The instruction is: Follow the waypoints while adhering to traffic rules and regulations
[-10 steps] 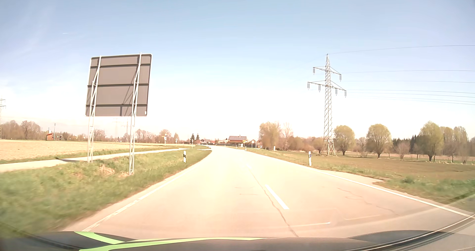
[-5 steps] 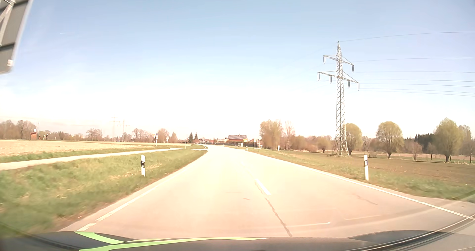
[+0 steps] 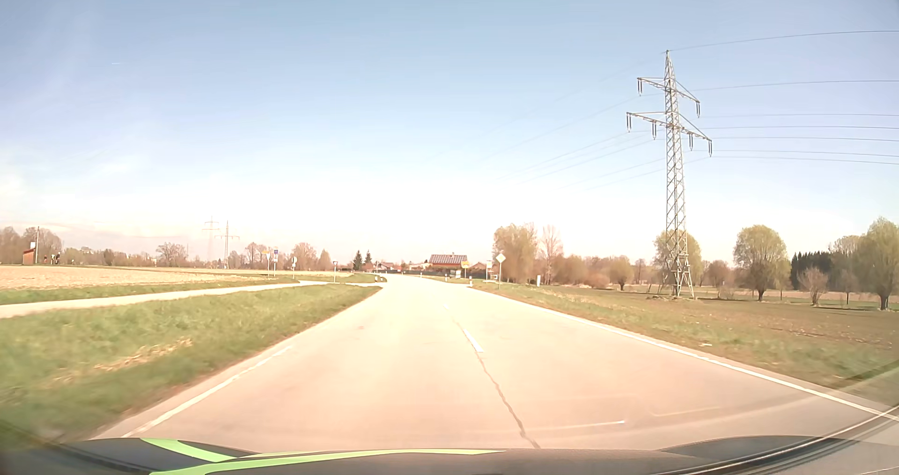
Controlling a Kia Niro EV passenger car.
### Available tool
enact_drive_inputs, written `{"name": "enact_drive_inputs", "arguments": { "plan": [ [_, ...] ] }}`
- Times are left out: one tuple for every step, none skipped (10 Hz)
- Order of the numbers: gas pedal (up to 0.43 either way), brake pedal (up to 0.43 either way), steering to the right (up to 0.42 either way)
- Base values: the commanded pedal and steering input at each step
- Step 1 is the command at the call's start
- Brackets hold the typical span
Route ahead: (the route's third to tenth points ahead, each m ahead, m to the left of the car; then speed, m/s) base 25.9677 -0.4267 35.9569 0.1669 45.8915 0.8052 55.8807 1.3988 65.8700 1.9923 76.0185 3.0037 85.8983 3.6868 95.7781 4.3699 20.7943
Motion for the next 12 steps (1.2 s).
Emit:
{"name": "enact_drive_inputs", "arguments": {
  "plan": [
    [0.35,0.0,0.0],
    [0.35,0.0,0.0],
    [0.35,0.0,0.0],
    [0.35,0.0,0.0],
    [0.35,0.0,-0.001],
    [0.35,0.0,0.0],
    [0.35,0.0,-0.001],
    [0.35,0.0,-0.001],
    [0.35,0.0,-0.004],
    [0.35,0.0,-0.005],
    [0.35,0.0,-0.006],
    [0.35,0.0,-0.006]
  ]
}}
